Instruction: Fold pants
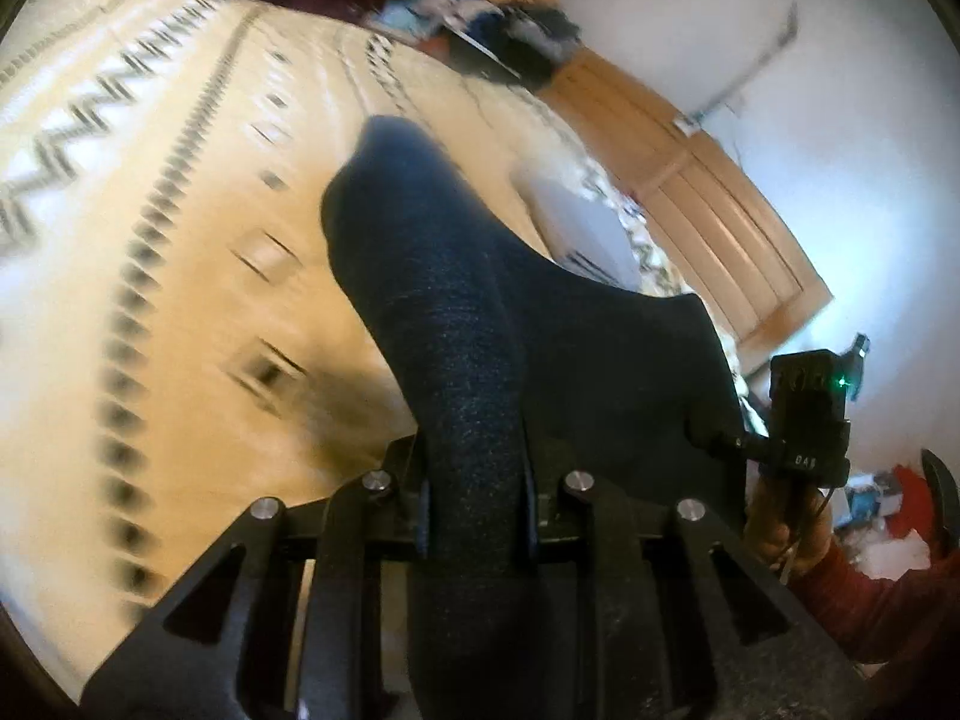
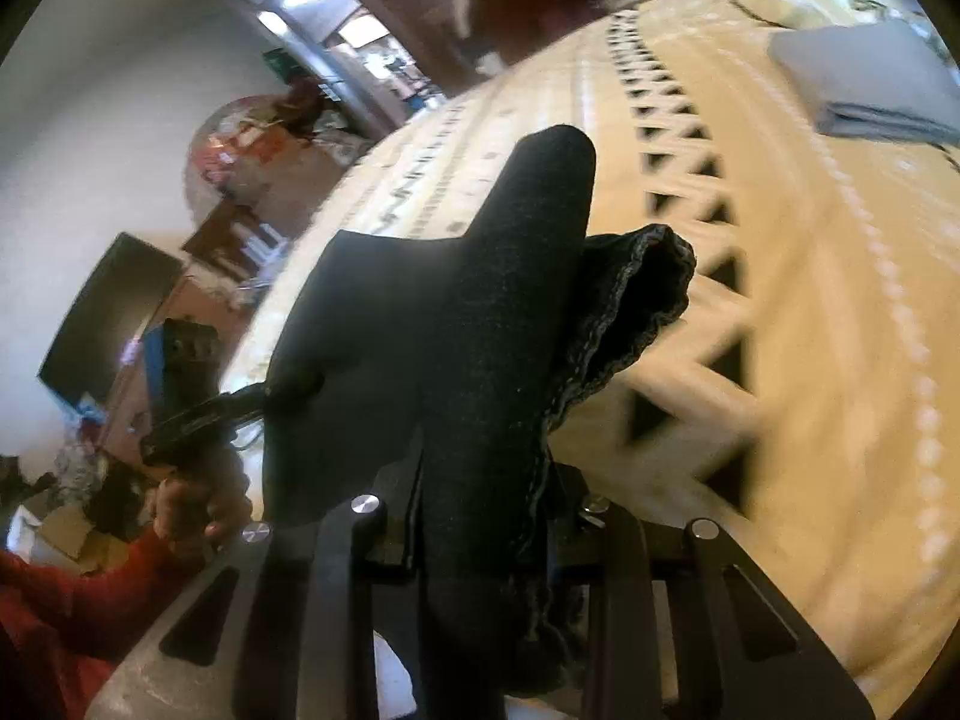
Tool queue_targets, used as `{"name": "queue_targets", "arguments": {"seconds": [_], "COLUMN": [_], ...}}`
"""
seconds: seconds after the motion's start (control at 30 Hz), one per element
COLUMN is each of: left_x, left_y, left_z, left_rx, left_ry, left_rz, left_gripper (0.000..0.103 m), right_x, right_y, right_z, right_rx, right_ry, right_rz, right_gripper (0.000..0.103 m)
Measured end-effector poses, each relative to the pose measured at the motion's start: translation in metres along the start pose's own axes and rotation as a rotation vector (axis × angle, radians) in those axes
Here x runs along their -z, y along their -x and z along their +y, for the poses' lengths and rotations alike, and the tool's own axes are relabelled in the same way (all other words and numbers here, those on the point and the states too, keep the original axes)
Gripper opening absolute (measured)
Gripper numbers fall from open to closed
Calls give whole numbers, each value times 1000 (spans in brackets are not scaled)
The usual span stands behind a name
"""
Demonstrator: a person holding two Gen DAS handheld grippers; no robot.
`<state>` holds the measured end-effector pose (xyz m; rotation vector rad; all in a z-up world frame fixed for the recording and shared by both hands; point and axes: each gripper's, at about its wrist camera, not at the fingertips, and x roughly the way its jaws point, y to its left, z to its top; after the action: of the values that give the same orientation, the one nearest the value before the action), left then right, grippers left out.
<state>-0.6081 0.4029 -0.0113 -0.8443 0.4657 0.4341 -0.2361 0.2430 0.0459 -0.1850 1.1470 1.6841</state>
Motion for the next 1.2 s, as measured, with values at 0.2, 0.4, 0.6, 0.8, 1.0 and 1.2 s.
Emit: {"name": "queue_targets", "arguments": {"seconds": [0.2, 0.4, 0.6, 0.8, 1.0, 1.2], "left_x": [-43, -20, -12, 33, 65, 61], "left_y": [2, -54, -40, -6, -1, 47], "left_z": [55, 120, 107, 89, 66, 58], "left_rx": [-102, -229, -230, -224, -258, -427], "left_ry": [4, 85, 64, 71, 22, -13], "left_rz": [33, 112, 98, 85, 92, -22], "left_gripper": [22, 38, 39, 41, 42, 54], "right_x": [-43, -51, -42, -3, 55, 50], "right_y": [-89, -180, -181, -147, -136, -101], "right_z": [26, -23, -35, -18, -5, 37], "right_rx": [-36, 53, 46, 69, 87, 175], "right_ry": [50, -26, -57, -47, -73, 63], "right_rz": [59, 174, 177, 205, 215, 113], "right_gripper": [33, 34, 50, 53, 52, 53]}}
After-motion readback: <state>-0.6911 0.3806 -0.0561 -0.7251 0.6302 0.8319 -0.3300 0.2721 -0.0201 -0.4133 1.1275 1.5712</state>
